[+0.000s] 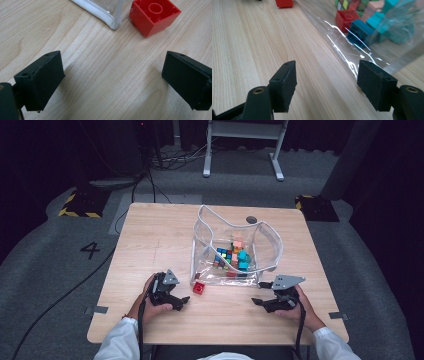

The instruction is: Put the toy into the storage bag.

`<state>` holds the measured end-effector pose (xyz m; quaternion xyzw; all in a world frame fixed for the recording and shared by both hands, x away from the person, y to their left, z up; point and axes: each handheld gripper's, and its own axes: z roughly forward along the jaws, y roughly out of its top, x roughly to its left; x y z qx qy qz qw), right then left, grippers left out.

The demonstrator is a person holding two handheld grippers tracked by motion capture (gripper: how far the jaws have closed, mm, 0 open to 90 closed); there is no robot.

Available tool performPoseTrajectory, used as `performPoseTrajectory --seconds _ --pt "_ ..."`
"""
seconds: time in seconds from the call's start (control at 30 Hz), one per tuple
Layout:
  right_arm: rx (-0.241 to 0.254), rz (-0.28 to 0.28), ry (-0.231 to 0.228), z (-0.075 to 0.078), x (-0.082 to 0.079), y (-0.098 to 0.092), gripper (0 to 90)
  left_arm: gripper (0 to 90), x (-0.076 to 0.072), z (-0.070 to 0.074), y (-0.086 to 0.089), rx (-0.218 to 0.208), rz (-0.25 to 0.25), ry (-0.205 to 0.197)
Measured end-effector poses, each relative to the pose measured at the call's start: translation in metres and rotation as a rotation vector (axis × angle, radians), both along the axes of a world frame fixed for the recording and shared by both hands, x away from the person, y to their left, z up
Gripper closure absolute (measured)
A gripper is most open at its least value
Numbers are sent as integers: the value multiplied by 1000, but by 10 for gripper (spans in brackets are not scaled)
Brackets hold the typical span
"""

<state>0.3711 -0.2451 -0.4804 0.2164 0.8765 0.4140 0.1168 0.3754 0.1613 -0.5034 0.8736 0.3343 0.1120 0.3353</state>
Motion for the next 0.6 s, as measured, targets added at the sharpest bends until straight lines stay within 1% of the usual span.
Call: performPoseTrajectory --seconds 0.1,0.13,0.2,0.23,0.27,0.3,0.33,0.37,0.4,0.43,0.5,0.53,0.57,0.6 --pt "-5 21 -3 -4 0 12 329 41 0 0 0 0 0 0" --pt "-12 12 19 -5 -1 16 328 41 0 0 0 0 0 1" --pt "-22 30 25 -8 -1 26 331 41 0 0 0 1 0 -1" --pt "-23 24 39 -8 -2 30 332 41 0 0 0 1 0 0" --pt "-33 35 33 -10 -2 34 334 41 0 0 0 1 1 0" --pt "-43 55 13 -12 1 39 335 41 0 0 0 1 1 0" --pt "-49 73 6 -14 2 43 335 41 0 0 0 1 1 0" --pt "-45 75 14 -15 2 49 335 41 0 0 0 1 0 0" --pt "-38 67 37 -16 1 54 334 41 0 0 0 1 1 0" --pt "-50 59 41 -17 1 59 333 41 0 0 0 1 1 0" --pt "-59 73 36 -18 2 69 331 41 0 0 0 1 1 0" --pt "-48 104 1 -19 5 74 331 41 0 0 0 1 0 0" --pt "-39 85 38 -19 4 80 331 41 0 0 0 1 1 1" --pt "-51 99 21 -19 6 82 332 41 0 0 0 1 1 1"
